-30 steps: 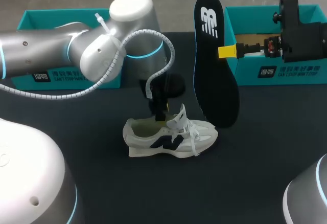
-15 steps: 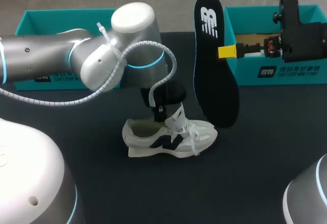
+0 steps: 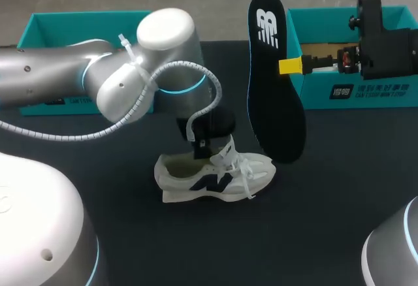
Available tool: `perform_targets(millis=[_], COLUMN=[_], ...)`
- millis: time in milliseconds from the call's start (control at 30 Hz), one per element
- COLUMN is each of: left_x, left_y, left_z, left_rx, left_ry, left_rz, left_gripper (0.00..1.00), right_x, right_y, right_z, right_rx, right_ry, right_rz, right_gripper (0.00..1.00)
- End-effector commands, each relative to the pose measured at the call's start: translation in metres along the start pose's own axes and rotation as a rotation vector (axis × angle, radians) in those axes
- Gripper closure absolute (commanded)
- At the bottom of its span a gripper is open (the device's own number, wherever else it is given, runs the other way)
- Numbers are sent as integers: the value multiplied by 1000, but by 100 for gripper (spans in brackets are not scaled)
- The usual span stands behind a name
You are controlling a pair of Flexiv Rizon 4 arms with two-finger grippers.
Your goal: Take the shoe out of the shoebox, open the shoe tongue, remove and reinsert the insole, then place the shoe into the shoebox
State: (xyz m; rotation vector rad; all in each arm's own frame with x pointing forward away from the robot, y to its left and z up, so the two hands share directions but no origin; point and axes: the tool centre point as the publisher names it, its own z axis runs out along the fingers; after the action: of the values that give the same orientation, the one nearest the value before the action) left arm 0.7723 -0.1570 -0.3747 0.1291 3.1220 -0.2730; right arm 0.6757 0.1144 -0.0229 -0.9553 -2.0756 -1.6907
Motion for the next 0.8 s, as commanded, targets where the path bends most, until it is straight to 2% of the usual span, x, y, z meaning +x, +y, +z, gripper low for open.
perform_targets(millis=[33, 200, 300, 333, 367, 467, 500, 633, 667, 800], left_x=[-8, -15, -17, -18, -18, -17, -17, -18, -20, -23], left_y=[4, 2, -1, -4, -6, -9, -10, -9, -8, -5], left_z=[-18, -33, -40, -41, -42, -45, -46, -49, -50, -54], left_rx=[13, 44, 101, 85, 125, 145, 120, 111, 79, 40], left_ry=[61, 138, 271, 335, 357, 448, 492, 574, 599, 630], left_rz=[67, 202, 349, 424, 477, 620, 686, 837, 868, 982], left_gripper=[100, 100, 100, 100, 100, 100, 100, 100, 100, 100], right_x=[-1, -1, -1, -1, -1, -1, -1, -1, -1, -1], right_y=[0, 0, 0, 0, 0, 0, 0, 0, 0, 0], right_z=[2, 2, 2, 2, 2, 2, 2, 2, 2, 2], right_rx=[2, 2, 2, 2, 2, 2, 2, 2, 2, 2], right_ry=[-1, -1, -1, -1, -1, -1, -1, -1, -1, -1], right_rz=[2, 2, 2, 2, 2, 2, 2, 2, 2, 2], right_gripper=[100, 100, 100, 100, 100, 100, 100, 100, 100, 100])
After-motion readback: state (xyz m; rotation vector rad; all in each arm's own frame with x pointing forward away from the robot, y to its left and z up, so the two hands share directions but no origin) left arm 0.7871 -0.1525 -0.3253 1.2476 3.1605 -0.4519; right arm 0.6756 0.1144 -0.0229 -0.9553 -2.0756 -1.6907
